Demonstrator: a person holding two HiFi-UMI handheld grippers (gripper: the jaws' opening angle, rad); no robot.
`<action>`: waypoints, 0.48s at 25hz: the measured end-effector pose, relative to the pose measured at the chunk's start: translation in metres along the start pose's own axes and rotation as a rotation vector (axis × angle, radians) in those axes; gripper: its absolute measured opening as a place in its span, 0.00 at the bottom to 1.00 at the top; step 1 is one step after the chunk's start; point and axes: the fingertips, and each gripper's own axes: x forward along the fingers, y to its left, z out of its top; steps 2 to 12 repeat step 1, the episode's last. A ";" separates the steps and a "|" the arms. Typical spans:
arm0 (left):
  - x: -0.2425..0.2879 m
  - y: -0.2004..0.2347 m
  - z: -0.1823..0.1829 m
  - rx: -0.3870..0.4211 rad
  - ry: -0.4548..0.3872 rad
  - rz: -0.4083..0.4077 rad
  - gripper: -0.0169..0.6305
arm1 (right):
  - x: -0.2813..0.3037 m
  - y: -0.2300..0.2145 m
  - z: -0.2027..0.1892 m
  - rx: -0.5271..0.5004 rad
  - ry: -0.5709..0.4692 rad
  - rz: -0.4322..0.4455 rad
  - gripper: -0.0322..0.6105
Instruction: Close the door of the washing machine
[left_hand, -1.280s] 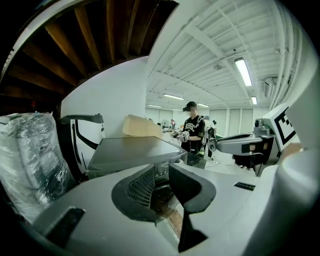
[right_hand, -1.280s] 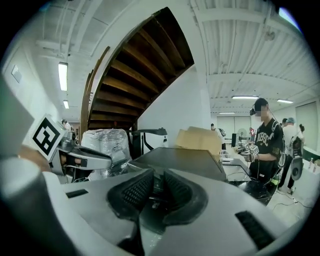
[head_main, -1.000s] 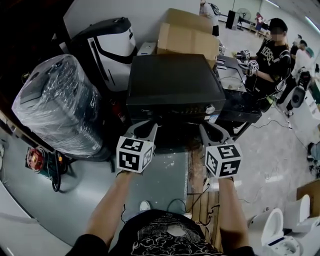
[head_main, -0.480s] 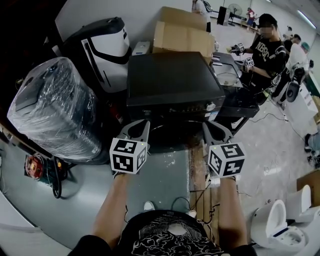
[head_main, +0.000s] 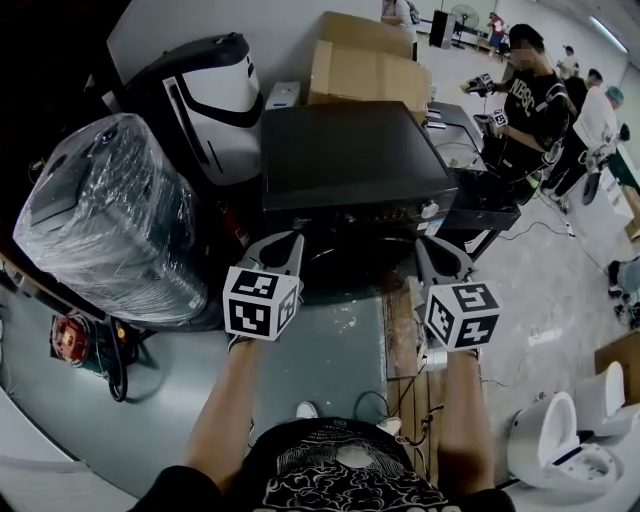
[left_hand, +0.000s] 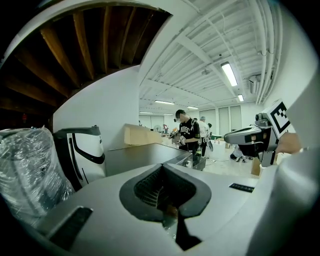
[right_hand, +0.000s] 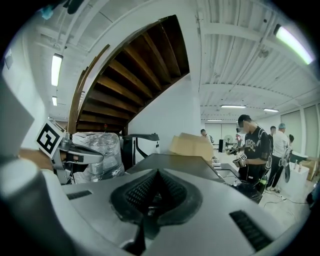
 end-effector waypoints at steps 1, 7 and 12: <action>0.000 0.002 -0.001 0.001 0.001 -0.003 0.07 | 0.001 0.002 0.000 -0.003 0.000 -0.003 0.08; 0.000 0.002 -0.001 0.001 0.001 -0.003 0.07 | 0.001 0.002 0.000 -0.003 0.000 -0.003 0.08; 0.000 0.002 -0.001 0.001 0.001 -0.003 0.07 | 0.001 0.002 0.000 -0.003 0.000 -0.003 0.08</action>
